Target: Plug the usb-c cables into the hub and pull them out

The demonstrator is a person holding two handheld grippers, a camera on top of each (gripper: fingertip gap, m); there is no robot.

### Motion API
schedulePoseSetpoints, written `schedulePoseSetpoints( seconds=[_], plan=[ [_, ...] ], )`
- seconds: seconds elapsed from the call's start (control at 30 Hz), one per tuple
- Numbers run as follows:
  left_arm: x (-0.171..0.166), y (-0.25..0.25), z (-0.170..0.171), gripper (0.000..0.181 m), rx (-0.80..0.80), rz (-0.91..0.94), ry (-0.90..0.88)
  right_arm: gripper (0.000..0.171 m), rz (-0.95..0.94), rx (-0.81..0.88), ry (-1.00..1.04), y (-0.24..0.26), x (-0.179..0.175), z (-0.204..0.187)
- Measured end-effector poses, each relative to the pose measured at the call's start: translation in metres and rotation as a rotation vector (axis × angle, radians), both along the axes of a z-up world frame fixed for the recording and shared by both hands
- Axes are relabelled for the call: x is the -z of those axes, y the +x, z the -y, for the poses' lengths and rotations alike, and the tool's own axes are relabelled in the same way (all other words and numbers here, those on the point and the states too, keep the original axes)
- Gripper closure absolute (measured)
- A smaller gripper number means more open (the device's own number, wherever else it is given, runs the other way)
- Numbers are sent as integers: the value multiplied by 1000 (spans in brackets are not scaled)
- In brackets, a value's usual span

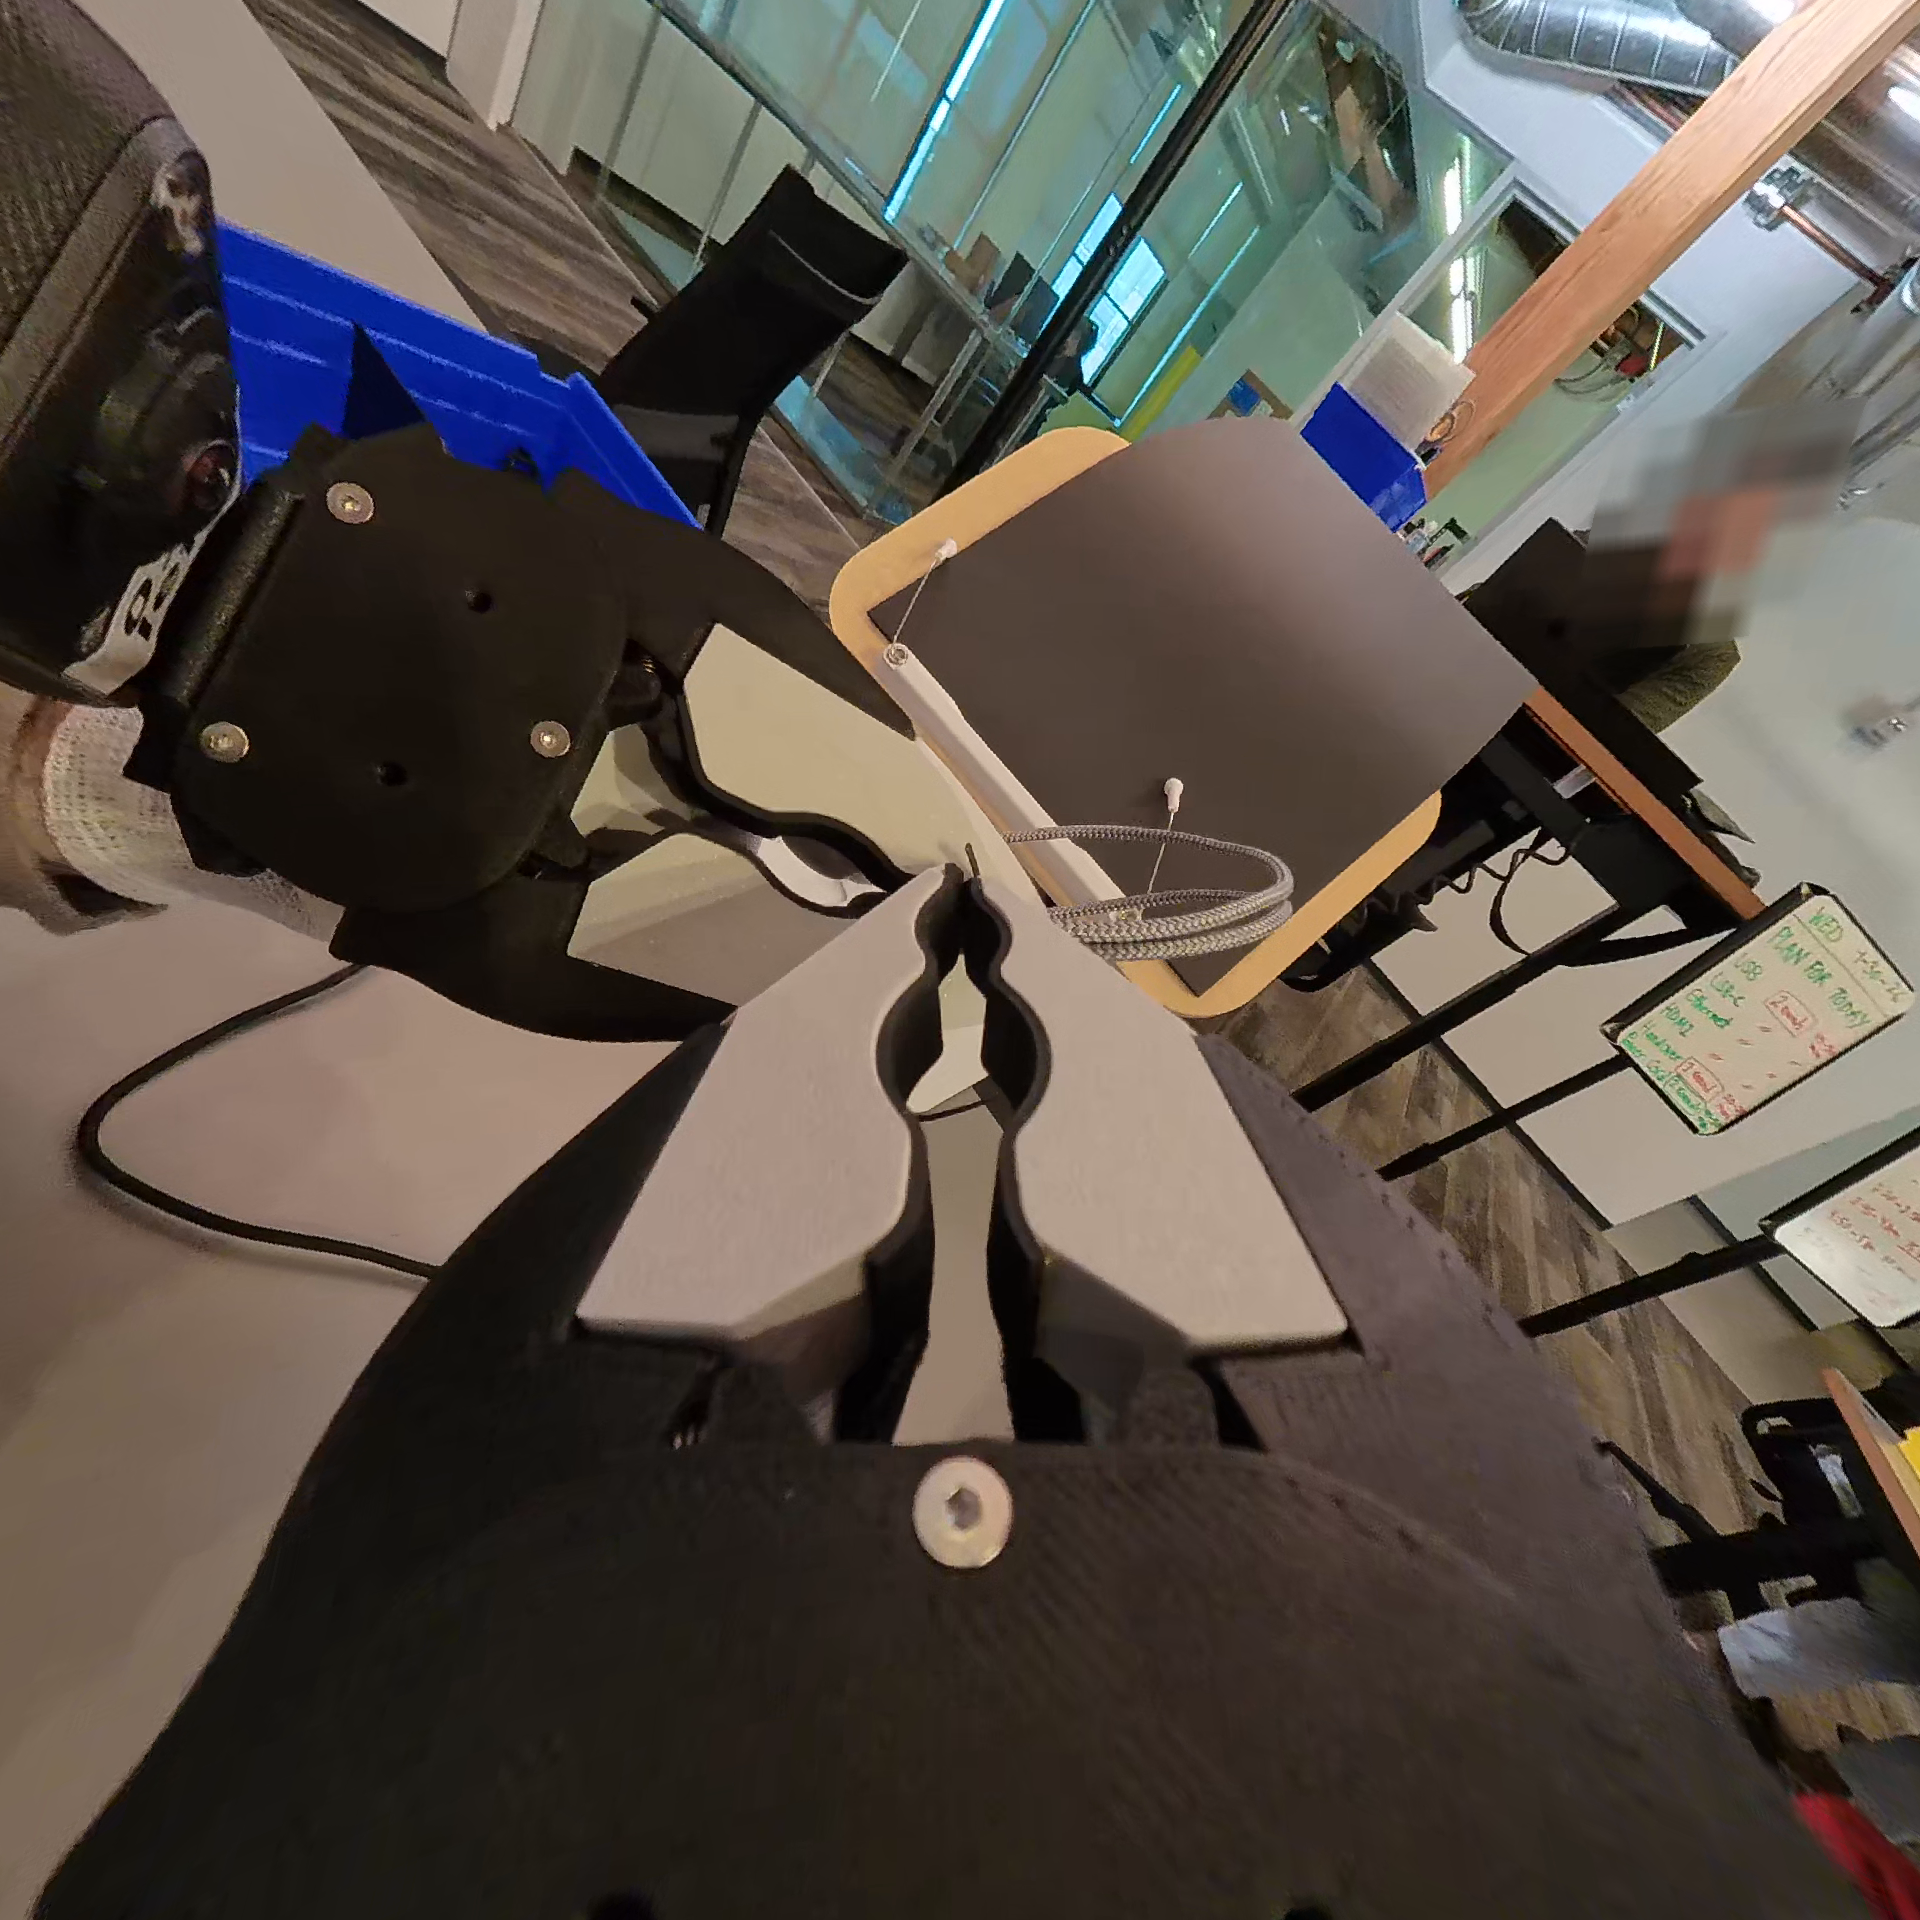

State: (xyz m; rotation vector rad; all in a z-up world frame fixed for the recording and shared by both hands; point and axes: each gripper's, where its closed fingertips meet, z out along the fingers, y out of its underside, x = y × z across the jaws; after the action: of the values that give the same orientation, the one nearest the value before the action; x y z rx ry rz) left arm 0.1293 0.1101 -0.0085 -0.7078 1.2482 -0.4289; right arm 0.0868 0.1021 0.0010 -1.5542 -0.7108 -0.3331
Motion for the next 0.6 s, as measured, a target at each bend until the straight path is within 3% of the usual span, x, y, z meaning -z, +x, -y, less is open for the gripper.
schedulePoseSetpoints(
  seconds=[0.1,0.3,0.6],
  plan=[
    [-2,0,3,180,10,12,0,171,44,17,25,0,-3,3],
    [-6,-2,2,179,17,31,-14,155,53,-4,39,-5,-11,11],
    [-9,-4,6,179,16,41,8,170,-18,-45,-14,-4,-11,3]
  ],
)
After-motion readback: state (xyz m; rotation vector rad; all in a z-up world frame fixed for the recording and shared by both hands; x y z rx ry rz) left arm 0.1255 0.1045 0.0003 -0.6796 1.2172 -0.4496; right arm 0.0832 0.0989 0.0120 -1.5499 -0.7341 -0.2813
